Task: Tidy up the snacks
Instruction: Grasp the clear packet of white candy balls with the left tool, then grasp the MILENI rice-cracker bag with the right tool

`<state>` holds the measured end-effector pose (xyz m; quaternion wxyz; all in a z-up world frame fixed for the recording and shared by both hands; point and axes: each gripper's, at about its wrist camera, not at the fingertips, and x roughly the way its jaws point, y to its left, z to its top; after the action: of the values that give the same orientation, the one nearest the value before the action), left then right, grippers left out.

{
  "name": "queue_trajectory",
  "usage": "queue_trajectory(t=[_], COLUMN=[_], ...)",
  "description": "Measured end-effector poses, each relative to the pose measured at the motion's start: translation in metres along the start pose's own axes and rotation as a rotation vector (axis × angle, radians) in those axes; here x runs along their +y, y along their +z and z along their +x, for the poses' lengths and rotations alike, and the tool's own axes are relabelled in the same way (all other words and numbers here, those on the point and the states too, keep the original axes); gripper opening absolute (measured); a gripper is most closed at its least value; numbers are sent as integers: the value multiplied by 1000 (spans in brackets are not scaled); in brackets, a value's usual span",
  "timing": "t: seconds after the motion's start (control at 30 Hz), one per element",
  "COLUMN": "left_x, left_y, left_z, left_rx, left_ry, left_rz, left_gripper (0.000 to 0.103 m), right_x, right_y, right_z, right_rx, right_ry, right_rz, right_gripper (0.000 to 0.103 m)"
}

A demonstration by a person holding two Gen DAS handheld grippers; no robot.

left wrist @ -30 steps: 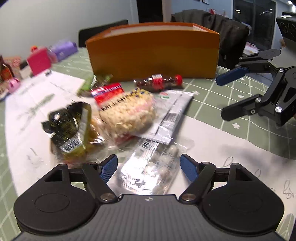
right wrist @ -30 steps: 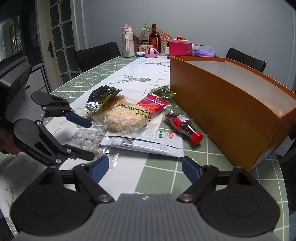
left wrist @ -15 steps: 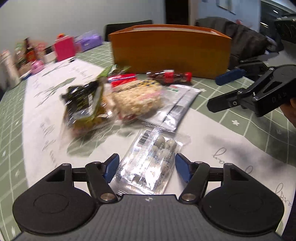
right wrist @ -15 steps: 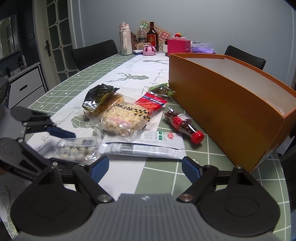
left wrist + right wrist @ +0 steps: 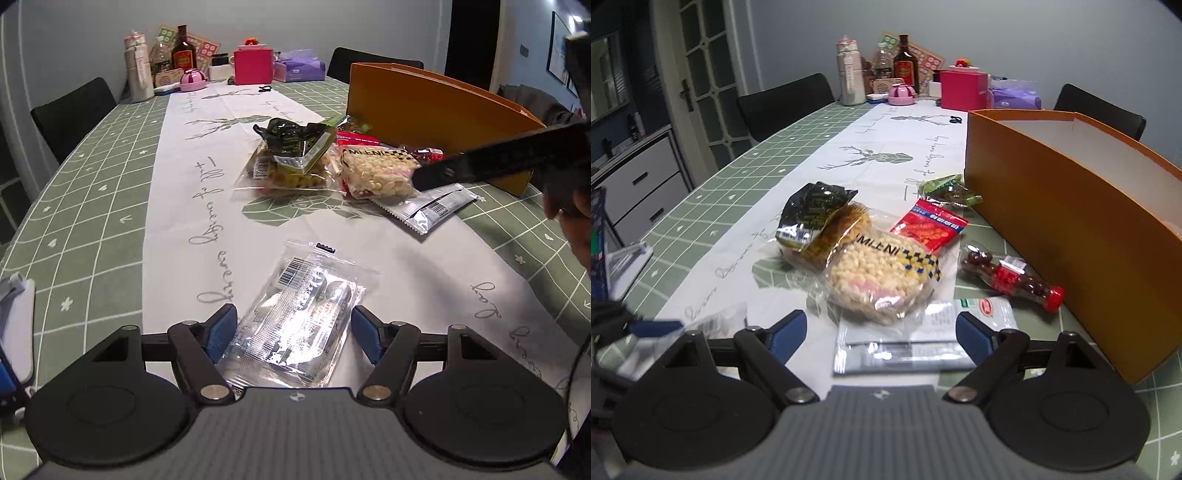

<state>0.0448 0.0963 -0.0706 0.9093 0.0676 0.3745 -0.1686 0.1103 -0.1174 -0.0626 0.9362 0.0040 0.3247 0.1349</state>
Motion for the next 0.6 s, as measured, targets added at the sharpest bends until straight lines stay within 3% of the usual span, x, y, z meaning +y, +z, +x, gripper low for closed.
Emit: queue_trajectory(t=[0.33, 0.6], left_x=[4, 3], left_y=[-7, -7], left_z=[-7, -7], left_rx=[-4, -3], left_ry=[6, 8], left_rz=[-8, -10], left_gripper=[80, 80], right_x=[30, 33], right_y=[19, 18], right_z=[41, 62], right_rx=[-22, -1], right_ry=[-177, -222], right_rz=[65, 70], right_gripper=[86, 86])
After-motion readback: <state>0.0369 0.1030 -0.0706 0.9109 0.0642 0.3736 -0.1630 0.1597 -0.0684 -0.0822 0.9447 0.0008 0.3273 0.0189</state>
